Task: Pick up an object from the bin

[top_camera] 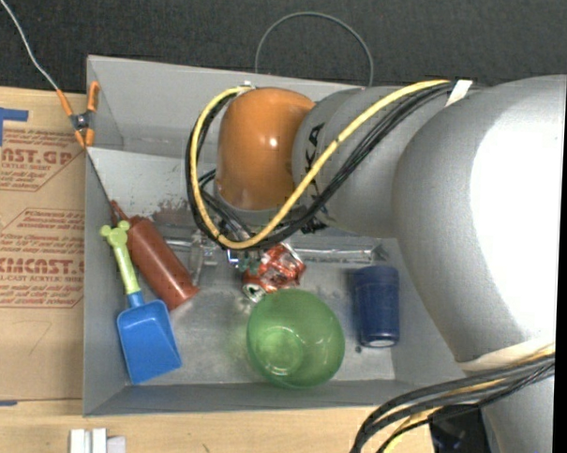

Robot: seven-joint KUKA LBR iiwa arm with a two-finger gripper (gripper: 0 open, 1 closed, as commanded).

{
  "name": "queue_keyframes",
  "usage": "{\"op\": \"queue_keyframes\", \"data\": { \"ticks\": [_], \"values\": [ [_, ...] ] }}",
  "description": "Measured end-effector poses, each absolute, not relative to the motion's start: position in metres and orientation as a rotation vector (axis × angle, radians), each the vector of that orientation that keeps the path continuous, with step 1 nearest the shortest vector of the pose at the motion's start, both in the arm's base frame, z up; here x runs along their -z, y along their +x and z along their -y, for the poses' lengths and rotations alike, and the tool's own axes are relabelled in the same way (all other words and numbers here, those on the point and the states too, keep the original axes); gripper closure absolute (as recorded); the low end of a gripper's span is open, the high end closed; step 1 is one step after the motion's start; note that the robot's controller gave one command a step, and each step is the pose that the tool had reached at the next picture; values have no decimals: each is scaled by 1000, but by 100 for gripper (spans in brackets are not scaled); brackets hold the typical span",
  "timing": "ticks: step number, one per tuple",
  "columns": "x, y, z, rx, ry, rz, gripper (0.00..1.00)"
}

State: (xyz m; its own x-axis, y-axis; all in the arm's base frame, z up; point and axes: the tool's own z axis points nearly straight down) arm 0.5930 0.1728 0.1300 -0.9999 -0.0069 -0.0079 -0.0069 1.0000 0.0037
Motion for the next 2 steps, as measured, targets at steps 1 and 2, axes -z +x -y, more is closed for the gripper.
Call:
{"op": "queue_keyframes", "data": {
  "ticks": [1,2],
  "values": [
    [-107,596,-178,-4,-6,-3133,100],
    [-68,590,-157,-3,-62,-3133,100]
  ]
}}
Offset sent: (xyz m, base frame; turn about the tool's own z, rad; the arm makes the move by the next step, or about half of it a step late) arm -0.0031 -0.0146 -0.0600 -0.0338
